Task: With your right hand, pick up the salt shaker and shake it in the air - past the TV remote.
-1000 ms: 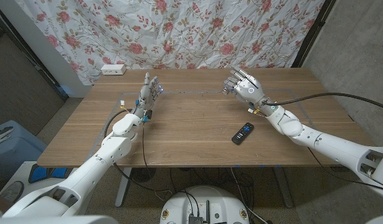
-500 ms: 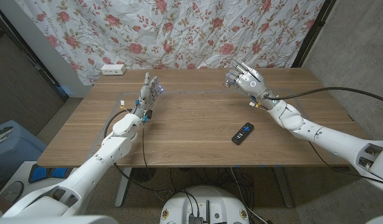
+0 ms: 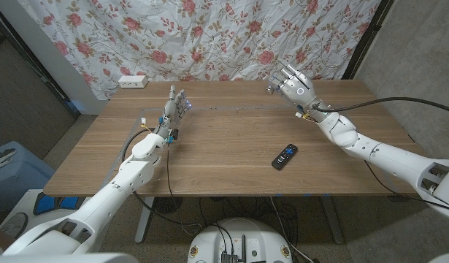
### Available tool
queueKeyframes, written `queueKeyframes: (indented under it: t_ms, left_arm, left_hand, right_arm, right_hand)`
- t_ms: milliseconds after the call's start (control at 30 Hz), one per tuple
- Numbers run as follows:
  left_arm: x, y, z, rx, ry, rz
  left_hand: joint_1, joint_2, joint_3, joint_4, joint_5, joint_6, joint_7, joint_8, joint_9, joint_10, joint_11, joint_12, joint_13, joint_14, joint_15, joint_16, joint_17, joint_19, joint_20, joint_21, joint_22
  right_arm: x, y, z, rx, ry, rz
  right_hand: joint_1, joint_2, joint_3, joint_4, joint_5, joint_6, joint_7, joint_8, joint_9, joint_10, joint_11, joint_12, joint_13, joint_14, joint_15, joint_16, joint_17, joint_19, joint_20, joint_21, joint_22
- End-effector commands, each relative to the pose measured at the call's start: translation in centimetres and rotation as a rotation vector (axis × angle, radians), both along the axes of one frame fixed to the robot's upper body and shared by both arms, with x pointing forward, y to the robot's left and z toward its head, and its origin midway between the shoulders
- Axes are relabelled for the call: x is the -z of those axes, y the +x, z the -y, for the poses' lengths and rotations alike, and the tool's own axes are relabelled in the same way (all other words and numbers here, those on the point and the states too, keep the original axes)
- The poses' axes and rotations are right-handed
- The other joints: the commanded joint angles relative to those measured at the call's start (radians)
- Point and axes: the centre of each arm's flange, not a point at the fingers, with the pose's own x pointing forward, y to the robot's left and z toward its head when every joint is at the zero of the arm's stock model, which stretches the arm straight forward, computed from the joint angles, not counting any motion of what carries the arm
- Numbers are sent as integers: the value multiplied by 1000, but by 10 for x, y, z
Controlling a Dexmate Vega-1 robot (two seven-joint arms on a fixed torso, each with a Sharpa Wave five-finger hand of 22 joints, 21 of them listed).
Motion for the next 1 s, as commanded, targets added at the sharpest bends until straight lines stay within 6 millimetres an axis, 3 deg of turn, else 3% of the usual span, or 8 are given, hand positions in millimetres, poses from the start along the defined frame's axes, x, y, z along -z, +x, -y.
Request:
queueKeyframes:
  t_ms: [33, 1000]
  left_arm:
    - [0, 0, 0, 0, 0, 0]
    - [0, 0, 0, 0, 0, 0]
  left_hand:
    - [-1, 101, -4, 1, 5, 4, -10, 5, 3, 1, -8, 4, 4, 4, -104, 5, 2, 7, -23, -3, 5]
    - [-1, 101, -5, 1, 6, 4, -10, 5, 3, 2, -8, 4, 4, 3, -105, 5, 2, 8, -23, -3, 5]
  right_arm:
    - [2, -2, 0, 4, 33, 16]
    - [50, -1, -25, -50, -34, -94]
  right_hand:
    - [80, 73, 2, -4, 3, 0, 4, -4, 4, -4, -2, 4, 4, -5, -162, 1, 3, -2, -56, 3, 1]
    - [108, 72, 3, -4, 6, 29, 3, 0, 6, 6, -1, 15, 17, 0, -162, 14, 14, 8, -55, 7, 3]
